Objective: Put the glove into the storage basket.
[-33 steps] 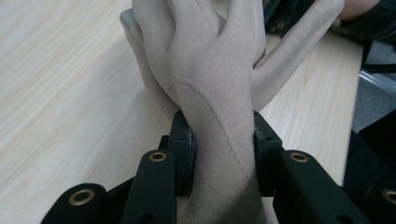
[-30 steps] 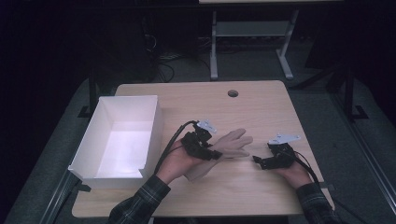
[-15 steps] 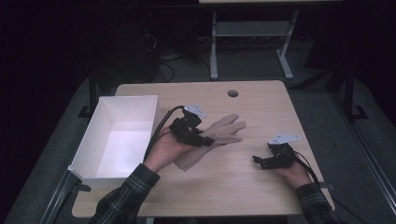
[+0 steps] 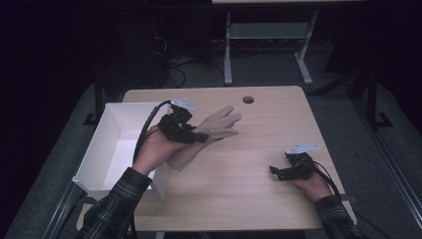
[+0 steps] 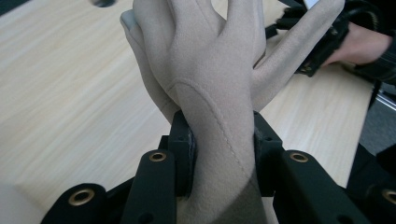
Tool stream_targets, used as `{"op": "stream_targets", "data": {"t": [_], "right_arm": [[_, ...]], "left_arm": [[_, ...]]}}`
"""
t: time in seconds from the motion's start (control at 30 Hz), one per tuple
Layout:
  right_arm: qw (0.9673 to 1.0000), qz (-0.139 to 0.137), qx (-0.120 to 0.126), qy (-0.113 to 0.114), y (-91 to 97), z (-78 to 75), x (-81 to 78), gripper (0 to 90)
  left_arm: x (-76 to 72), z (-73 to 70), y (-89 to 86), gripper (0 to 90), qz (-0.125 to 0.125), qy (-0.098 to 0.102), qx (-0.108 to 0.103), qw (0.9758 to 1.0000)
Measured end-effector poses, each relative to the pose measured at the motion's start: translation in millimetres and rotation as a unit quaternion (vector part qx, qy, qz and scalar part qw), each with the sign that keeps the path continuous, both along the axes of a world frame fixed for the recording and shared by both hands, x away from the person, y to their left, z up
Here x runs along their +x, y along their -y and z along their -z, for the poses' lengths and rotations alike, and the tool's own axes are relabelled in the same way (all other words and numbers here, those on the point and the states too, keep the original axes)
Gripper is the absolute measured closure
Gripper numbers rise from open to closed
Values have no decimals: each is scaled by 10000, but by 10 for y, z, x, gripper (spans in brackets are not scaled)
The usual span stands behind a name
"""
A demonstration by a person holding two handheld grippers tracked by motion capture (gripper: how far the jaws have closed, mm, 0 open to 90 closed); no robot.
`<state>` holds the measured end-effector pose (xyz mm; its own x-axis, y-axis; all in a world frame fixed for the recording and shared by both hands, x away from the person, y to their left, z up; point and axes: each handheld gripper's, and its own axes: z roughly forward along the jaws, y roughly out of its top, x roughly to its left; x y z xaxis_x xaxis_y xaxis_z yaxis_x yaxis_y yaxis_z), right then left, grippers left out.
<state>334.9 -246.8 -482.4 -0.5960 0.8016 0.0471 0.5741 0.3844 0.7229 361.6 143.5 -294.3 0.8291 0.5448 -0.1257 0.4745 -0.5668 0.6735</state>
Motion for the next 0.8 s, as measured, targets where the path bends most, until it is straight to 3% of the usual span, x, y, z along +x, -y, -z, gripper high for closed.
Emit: {"op": "stream_targets", "data": {"t": [0.17, 0.43, 0.67, 0.8], "right_arm": [[10000, -7, -16, -10, 2, -2, 1, 128], [10000, -2, -15, -9, 2, -2, 0, 128], [10000, -1, -14, -11, 2, -3, -1, 128], [10000, -2, -15, -9, 2, -2, 0, 128]], "left_arm": [[30, -55, -231, 676, -302, 60, -120, 9995], [34, -117, -644, 676, -802, 152, -255, 9963], [-20, -106, -1013, 676, -1279, 207, -359, 9909], [-44, -73, -1191, 676, -1494, 209, -312, 9881]]}}
